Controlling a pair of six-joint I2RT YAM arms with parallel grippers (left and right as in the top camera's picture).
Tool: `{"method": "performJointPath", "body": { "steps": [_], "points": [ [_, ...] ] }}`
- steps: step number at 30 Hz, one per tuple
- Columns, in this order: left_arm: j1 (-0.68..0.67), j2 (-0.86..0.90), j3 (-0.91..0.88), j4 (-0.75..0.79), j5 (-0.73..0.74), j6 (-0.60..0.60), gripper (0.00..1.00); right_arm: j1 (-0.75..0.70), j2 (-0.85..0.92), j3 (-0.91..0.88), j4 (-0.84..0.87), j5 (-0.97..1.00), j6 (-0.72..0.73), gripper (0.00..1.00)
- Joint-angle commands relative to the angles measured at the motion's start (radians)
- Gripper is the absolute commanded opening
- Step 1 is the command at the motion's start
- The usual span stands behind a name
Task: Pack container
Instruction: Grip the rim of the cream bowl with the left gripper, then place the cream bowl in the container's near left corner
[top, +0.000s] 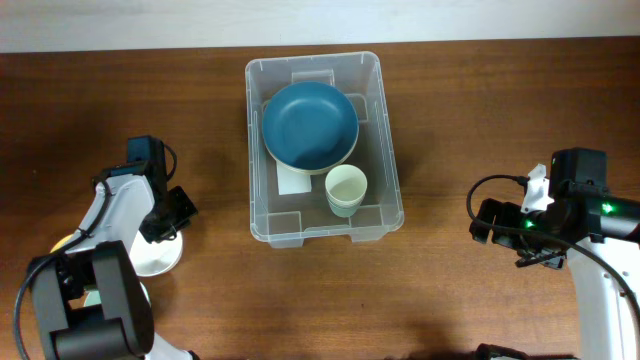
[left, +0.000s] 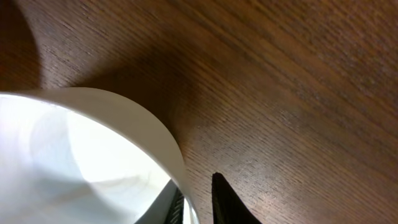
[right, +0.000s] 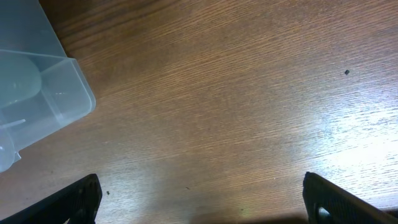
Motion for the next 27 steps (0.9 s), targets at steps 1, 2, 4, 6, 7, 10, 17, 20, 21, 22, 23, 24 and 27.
{"method": "performJointPath", "body": {
  "steps": [1,2,4,6,7,10,17,20,21,22,23,24,27],
  "points": [
    [0.005,0.007,-0.005,0.014,0.011,0.007,0.01,0.007,-0.004,-0.003,0.002,-0.001,-0.007,0.99],
    [0.005,0.007,-0.002,0.018,0.012,0.014,0.01,0.007,-0.004,-0.003,0.003,-0.001,-0.007,0.99],
    [0.005,0.007,0.023,0.02,0.03,0.046,0.01,0.007,-0.004,-0.003,0.003,-0.001,-0.007,0.99],
    [0.003,0.007,0.091,-0.007,0.068,0.088,0.01,0.007,-0.004,-0.003,0.003,-0.001,-0.007,0.99],
    [-0.001,0.006,0.123,-0.026,0.073,0.094,0.01,0.007,-0.004,-0.003,0.003,-0.001,-0.007,0.99],
    [-0.048,-0.007,0.274,-0.136,0.071,0.102,0.01,0.007,-0.004,-0.003,0.003,-0.001,-0.007,0.99],
    [-0.252,-0.06,0.566,-0.349,0.071,0.146,0.01,0.007,-0.004,-0.003,0.004,-0.001,-0.007,0.99],
    [-0.402,-0.07,0.655,-0.408,0.071,0.143,0.01,0.007,-0.004,-0.003,0.004,-0.001,-0.007,0.99],
    [-0.433,-0.07,0.665,-0.414,0.071,0.132,0.01,0.007,-0.004,-0.003,0.004,-0.001,-0.007,0.99],
    [-0.514,-0.07,0.669,-0.415,0.07,0.077,0.01,0.007,-0.004,-0.003,0.004,-0.001,-0.007,0.99],
    [-0.55,-0.07,0.669,-0.414,0.065,0.054,0.01,0.007,-0.004,-0.003,0.004,-0.001,-0.007,0.99],
    [-0.575,-0.07,0.669,-0.414,0.053,0.033,0.01,0.007,-0.004,-0.003,0.004,-0.001,-0.007,0.99],
    [-0.658,-0.07,0.669,-0.394,0.013,-0.019,0.01,0.007,-0.004,-0.003,0.004,-0.001,-0.007,0.99]
  ]
}}
